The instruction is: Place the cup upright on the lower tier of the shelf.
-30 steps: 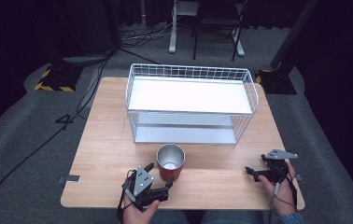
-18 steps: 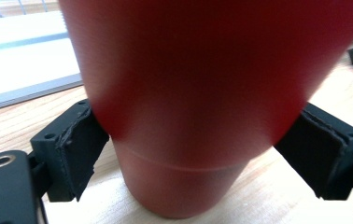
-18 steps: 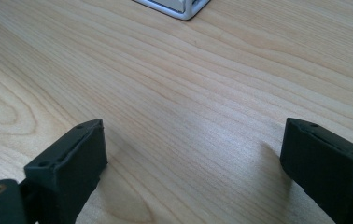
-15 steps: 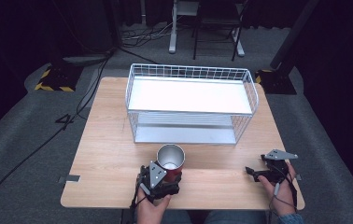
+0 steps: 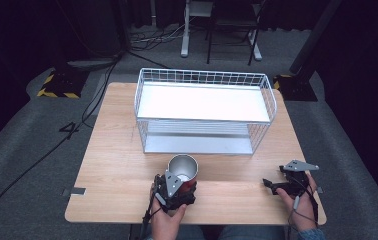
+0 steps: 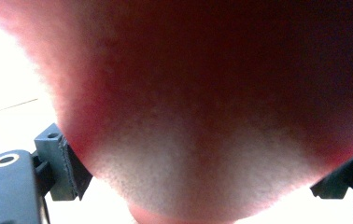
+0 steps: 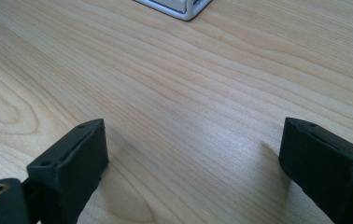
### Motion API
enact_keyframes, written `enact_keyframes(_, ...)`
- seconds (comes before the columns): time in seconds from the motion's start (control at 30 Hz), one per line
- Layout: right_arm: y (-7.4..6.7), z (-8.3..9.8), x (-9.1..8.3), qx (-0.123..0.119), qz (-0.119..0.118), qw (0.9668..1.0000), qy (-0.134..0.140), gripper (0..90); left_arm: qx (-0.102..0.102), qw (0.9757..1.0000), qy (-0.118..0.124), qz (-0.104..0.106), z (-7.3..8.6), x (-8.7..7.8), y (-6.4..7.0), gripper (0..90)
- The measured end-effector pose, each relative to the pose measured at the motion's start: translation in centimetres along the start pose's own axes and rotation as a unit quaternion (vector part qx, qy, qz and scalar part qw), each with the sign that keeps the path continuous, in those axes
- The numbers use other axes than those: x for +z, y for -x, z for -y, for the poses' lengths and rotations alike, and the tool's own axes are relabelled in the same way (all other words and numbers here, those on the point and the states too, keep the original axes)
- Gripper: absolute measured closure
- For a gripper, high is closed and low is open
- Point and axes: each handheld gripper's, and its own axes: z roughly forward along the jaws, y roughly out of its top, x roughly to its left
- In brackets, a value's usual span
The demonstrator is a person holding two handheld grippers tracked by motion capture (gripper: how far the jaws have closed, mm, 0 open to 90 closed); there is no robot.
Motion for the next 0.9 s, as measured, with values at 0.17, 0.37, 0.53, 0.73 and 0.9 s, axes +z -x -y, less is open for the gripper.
enact_keyframes(0.17, -0.01, 0.0, 0.0, 0.0, 0.0, 1.0, 0.0, 8.5, -0.002, 0.9999, -0.002, -0.01, 0.0, 0.07, 0.24, 15.5)
enact_keyframes(0.37, -0.01, 0.0, 0.0, 0.001, 0.0, 1.0, 0.0, 8.5, 0.002, 0.9999, -0.003, -0.01, 0.0, 0.01, 0.24, 15.9)
enact_keyframes(0.53, 0.0, -0.01, 0.0, 0.001, 0.0, 1.0, 0.0, 8.5, 0.013, 0.9999, 0.003, -0.003, 0.02, 0.0, 0.41, 16.1)
enact_keyframes(0.73, 0.01, -0.01, 0.0, 0.001, -0.001, 1.0, 0.0, 8.5, 0.01, 0.9999, 0.005, 0.007, -0.01, -0.03, 0.5, 16.1)
enact_keyframes(0.9, 0.01, -0.01, 0.01, 0.001, 0.0, 1.0, 0.0, 8.5, 0.018, 0.9997, 0.014, 0.01, -0.51, -0.42, 0.73, 16.2)
